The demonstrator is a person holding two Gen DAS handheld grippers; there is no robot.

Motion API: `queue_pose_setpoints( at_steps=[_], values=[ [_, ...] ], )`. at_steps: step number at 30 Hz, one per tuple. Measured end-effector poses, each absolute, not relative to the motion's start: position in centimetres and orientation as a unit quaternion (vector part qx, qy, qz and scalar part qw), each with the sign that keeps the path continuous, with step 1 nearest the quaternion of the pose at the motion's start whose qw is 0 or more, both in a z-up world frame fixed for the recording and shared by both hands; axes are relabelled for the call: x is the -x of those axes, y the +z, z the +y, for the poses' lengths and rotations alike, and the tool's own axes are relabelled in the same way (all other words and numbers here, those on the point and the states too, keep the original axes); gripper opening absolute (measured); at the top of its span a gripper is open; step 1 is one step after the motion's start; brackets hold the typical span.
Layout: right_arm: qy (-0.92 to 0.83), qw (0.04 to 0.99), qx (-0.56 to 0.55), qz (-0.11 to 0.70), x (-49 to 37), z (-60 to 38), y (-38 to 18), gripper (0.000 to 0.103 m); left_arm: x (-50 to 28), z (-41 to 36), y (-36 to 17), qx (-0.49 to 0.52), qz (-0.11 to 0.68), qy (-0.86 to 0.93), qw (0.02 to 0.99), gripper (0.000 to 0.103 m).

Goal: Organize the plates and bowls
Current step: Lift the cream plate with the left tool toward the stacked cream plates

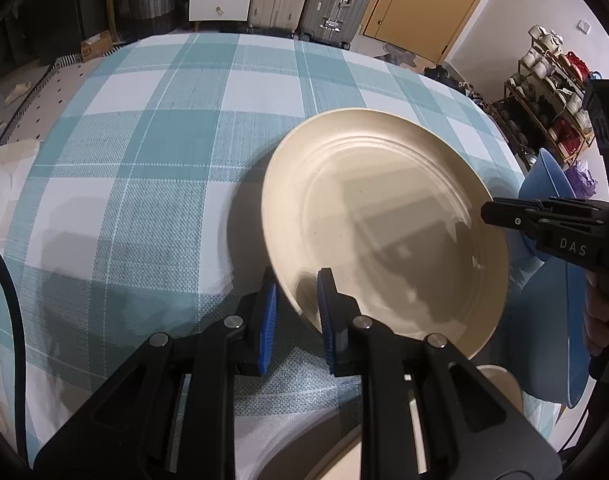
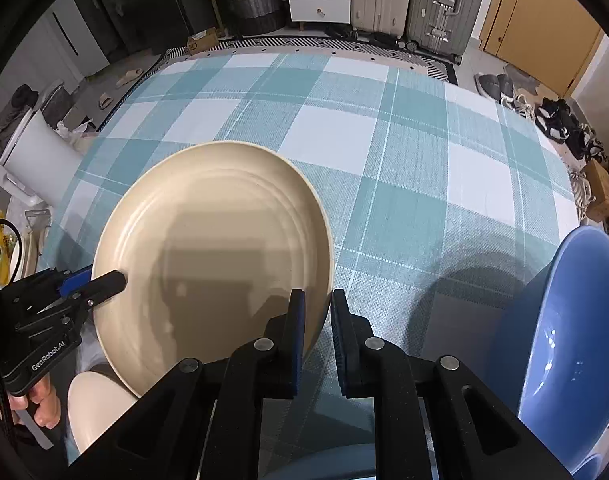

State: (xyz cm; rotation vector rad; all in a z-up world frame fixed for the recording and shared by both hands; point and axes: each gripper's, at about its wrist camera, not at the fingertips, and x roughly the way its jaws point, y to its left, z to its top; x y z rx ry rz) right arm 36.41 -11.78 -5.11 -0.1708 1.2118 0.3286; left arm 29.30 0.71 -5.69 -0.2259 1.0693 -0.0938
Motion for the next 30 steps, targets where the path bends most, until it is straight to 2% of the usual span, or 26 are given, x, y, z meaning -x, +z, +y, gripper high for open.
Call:
queue_pose_setpoints(
  at_steps=[30],
  values=[
    [0.173, 0.843, 0.052, 0.506, -31.6, -12.3, 1.6, 0.014, -24.1, 0.6, 2.5, 0.090, 0.447, -0.034, 0.889, 0.016]
  ],
)
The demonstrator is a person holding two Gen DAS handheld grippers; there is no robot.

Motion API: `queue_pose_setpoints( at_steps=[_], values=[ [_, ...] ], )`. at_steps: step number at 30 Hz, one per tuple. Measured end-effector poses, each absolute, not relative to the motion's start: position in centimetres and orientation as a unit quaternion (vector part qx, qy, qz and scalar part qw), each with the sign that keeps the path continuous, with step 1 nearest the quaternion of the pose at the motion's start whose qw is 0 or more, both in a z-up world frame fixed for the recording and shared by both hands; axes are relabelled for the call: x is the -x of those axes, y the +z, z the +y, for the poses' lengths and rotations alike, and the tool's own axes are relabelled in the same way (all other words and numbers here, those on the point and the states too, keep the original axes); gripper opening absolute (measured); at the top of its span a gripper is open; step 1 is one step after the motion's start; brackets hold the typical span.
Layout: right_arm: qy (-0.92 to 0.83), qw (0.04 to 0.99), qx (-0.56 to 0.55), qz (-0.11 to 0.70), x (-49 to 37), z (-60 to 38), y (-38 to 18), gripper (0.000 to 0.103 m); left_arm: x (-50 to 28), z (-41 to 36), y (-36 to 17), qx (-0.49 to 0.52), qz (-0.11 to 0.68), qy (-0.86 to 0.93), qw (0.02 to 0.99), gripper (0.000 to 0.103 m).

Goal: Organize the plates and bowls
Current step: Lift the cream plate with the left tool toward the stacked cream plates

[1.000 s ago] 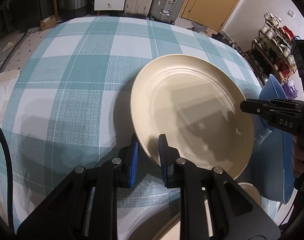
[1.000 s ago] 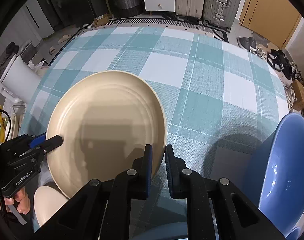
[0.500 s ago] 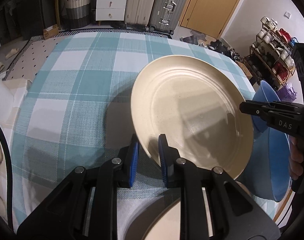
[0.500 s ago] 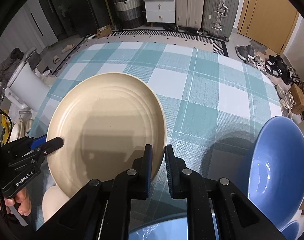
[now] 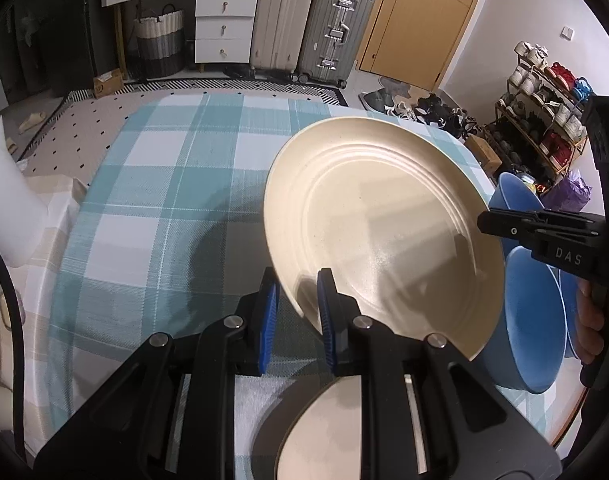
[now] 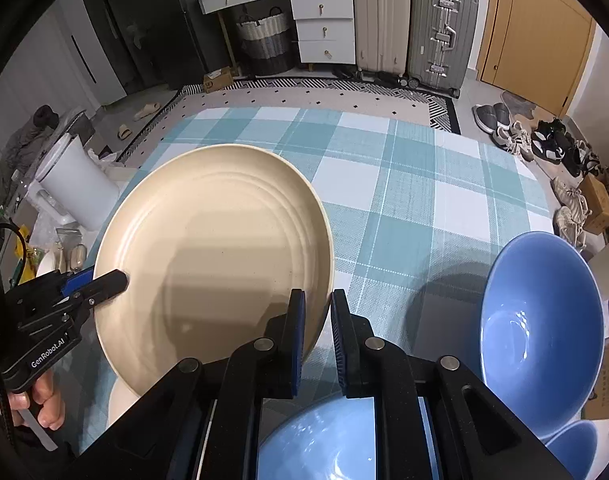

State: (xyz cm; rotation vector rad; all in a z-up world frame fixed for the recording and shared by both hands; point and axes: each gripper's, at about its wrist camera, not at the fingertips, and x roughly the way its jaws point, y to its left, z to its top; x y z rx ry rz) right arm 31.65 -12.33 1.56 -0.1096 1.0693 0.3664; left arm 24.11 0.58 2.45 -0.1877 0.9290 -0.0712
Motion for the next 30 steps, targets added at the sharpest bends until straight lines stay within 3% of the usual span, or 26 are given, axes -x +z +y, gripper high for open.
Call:
queue_pose_setpoints(
  at_steps=[30],
  values=[
    [0.188, 0.869, 0.043, 0.455, -24.2, -12.2, 6.7, 0.015, -16.4, -0.3, 10.0, 0.072, 0.404, -0.037, 0.911, 0.016]
  ],
)
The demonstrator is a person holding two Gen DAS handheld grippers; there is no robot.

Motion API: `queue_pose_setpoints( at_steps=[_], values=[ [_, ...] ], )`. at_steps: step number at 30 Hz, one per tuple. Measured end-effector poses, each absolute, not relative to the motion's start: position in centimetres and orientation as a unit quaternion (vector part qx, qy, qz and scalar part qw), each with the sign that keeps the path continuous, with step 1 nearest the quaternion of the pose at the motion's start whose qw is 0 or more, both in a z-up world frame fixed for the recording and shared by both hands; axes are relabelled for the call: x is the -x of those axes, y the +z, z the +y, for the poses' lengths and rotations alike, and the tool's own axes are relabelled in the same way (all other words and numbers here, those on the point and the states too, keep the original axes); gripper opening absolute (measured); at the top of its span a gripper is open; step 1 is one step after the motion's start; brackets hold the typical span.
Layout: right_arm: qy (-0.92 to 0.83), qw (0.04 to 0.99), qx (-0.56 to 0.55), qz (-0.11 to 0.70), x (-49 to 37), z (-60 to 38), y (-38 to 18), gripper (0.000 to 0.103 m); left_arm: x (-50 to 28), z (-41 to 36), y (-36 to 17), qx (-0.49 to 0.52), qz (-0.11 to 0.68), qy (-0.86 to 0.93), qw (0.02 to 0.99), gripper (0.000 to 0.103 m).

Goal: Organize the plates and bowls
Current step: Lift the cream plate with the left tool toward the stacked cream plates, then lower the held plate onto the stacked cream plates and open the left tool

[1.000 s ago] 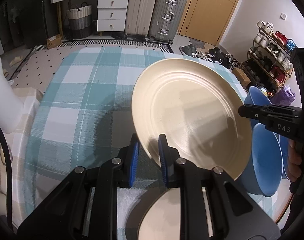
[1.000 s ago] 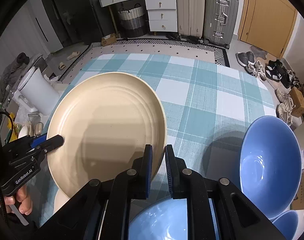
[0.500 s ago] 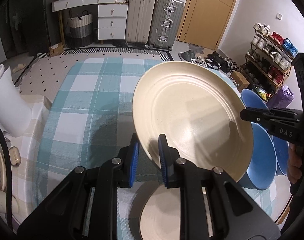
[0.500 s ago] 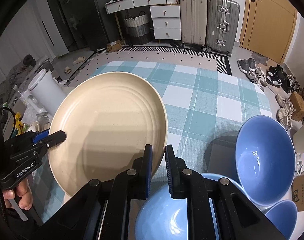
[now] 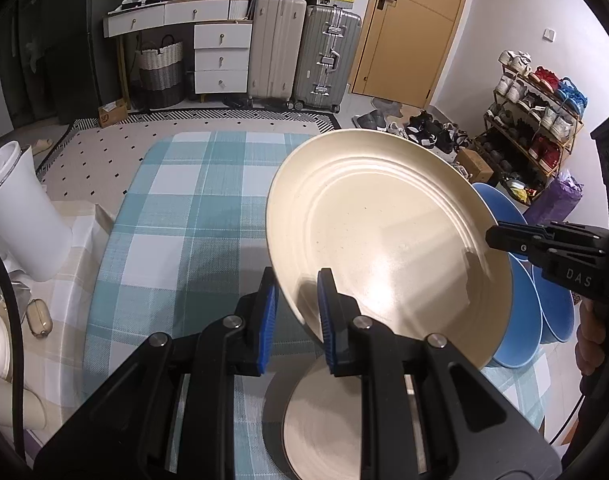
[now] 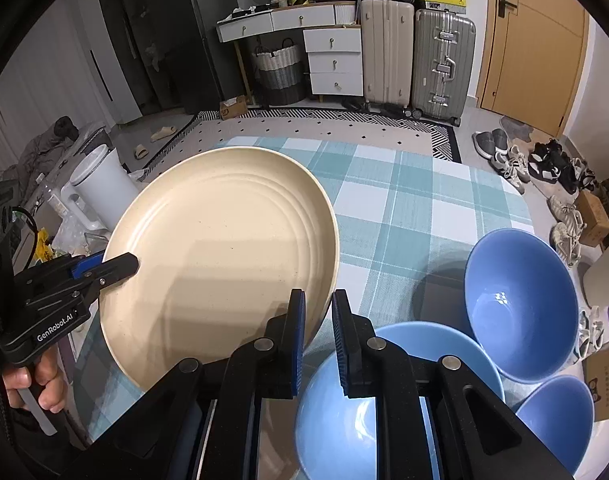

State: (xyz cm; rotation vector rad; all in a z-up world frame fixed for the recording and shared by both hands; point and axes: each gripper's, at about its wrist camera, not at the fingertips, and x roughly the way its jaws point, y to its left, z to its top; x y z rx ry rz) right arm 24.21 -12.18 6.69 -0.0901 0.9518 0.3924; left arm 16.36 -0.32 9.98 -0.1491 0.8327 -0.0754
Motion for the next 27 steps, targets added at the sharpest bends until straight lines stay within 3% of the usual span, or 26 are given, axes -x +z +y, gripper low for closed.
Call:
queue_pose_setpoints(
  at_steps=[27],
  values=[
    [0.193, 0.878, 0.010, 0.437, -18.3, -13.7, 7.2, 0.015, -11.0, -2.0, 12.6, 0.038, 0.390, -0.053, 0.919, 0.016]
  ],
)
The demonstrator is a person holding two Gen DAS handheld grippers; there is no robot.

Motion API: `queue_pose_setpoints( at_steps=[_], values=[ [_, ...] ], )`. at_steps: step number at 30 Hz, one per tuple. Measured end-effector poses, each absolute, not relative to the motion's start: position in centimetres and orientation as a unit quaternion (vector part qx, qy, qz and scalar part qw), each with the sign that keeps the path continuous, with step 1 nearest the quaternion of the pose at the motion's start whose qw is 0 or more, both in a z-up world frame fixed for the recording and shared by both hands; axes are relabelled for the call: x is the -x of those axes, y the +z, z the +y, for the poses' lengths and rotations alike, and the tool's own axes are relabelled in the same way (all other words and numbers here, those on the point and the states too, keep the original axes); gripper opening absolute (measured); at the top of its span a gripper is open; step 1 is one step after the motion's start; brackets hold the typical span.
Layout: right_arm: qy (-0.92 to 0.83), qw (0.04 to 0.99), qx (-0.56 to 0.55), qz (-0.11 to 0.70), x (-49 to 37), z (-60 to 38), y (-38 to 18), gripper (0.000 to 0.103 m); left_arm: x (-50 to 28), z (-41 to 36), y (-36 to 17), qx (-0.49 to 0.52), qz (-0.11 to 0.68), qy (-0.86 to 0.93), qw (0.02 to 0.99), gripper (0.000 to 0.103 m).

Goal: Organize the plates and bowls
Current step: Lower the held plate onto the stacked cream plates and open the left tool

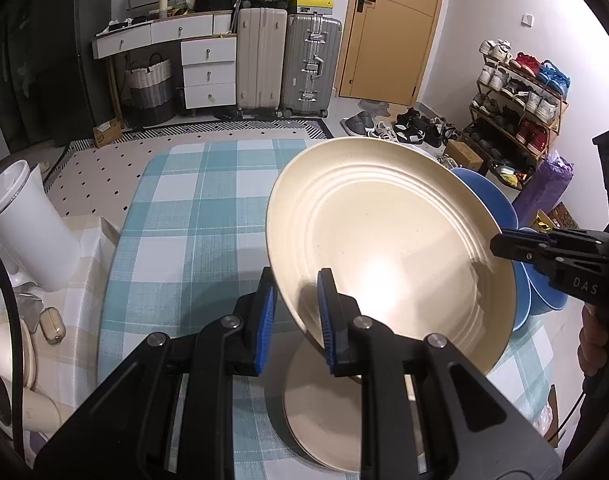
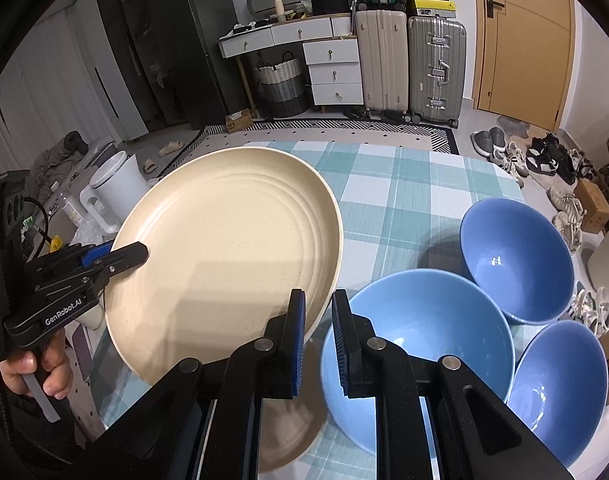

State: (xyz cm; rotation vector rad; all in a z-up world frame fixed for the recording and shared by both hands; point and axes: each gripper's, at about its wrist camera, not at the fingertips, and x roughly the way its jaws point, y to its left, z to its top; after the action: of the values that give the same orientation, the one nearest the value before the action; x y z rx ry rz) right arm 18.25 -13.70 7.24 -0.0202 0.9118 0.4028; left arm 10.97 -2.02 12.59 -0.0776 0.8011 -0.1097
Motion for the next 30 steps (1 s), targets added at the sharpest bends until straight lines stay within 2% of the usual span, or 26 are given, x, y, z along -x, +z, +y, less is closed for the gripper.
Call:
queue_pose_setpoints(
  at_steps=[30],
  values=[
    [0.196, 0.879, -0.005, 0.435, -13.8, -13.2, 4.1, 0.015, -7.3, -1.3, 8.7, 0.029, 0.401, -0.057, 0.914, 0.017]
  ],
)
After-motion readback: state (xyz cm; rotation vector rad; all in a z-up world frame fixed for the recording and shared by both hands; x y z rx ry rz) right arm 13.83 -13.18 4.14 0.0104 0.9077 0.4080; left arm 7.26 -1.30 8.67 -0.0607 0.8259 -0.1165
